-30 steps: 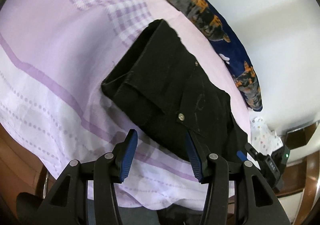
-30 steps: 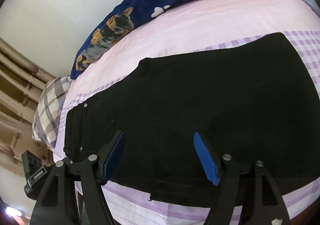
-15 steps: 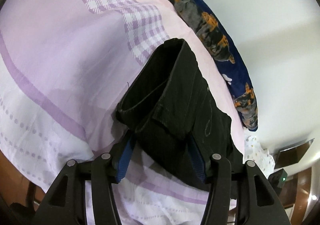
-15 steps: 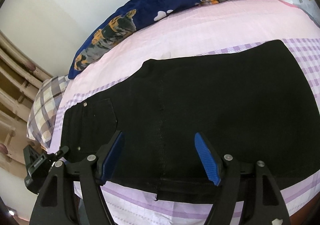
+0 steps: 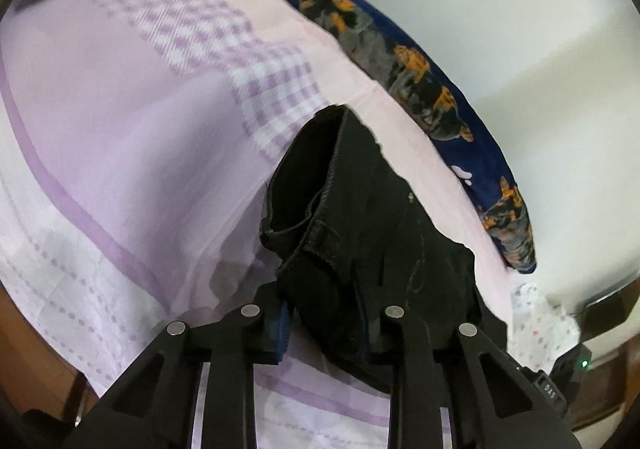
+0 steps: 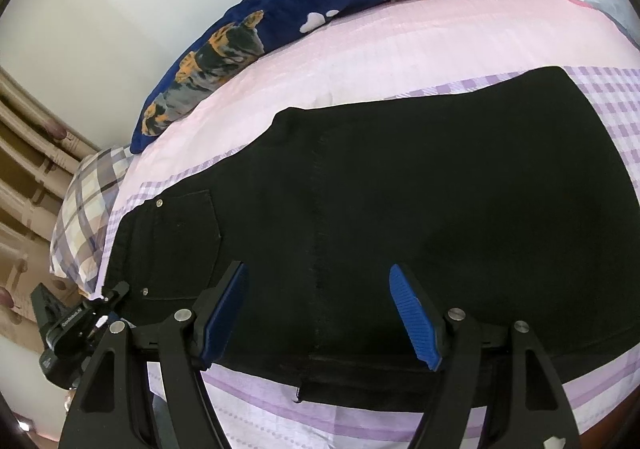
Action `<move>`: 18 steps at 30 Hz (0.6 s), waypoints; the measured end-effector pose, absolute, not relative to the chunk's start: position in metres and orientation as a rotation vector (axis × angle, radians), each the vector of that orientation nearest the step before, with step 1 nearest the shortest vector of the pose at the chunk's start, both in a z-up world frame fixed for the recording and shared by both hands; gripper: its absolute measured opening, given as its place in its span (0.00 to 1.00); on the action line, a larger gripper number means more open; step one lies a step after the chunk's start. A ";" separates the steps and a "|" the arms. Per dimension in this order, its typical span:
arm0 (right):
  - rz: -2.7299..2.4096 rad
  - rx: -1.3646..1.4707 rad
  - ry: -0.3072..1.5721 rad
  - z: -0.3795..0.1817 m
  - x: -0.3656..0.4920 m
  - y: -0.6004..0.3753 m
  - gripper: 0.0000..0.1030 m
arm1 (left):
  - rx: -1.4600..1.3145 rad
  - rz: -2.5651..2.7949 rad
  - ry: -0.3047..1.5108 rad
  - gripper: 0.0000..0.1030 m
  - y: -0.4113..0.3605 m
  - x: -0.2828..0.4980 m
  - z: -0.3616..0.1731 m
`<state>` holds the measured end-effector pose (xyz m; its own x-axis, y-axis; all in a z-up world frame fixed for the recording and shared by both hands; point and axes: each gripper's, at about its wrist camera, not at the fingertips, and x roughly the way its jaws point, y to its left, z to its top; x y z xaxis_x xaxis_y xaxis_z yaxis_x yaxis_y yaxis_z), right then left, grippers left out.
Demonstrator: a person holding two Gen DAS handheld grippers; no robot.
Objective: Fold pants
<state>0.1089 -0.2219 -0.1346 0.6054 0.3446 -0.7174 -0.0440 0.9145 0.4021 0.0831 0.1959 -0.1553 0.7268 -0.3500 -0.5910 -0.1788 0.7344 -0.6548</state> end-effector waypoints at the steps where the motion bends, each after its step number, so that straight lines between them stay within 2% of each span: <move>1: 0.232 0.370 0.896 -0.135 0.109 -0.223 0.69 | -0.738 -0.101 0.764 0.24 0.193 0.083 -0.150; 10: 0.222 0.429 0.855 -0.123 0.108 -0.239 0.69 | -0.605 -0.188 0.692 0.23 0.160 0.089 -0.091; 18: 0.222 0.542 0.803 -0.109 0.106 -0.266 0.69 | -0.422 -0.337 0.637 0.23 0.092 0.104 -0.040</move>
